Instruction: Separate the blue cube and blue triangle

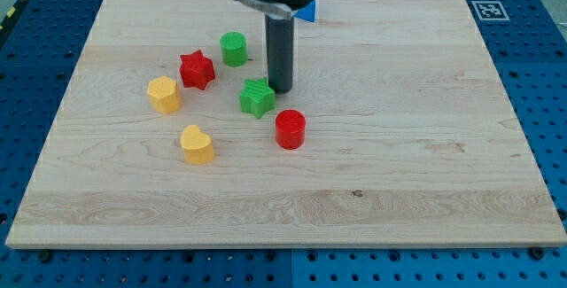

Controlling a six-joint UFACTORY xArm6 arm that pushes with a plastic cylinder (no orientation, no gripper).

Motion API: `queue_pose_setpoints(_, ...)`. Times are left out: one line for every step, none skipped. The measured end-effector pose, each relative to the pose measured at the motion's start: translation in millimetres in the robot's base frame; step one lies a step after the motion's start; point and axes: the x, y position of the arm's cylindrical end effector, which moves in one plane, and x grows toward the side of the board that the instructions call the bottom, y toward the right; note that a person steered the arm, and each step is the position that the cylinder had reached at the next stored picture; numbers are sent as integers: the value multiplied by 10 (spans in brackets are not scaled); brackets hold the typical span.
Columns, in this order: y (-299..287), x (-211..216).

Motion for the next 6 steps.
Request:
queue_pose_setpoints(63, -479)
queue_pose_setpoints(87, -583)
queue_pose_setpoints(-59, -1060)
queue_pose_setpoints(-418, -1598)
queue_pose_setpoints(-601, -2013)
queue_pose_setpoints(-591, -2036)
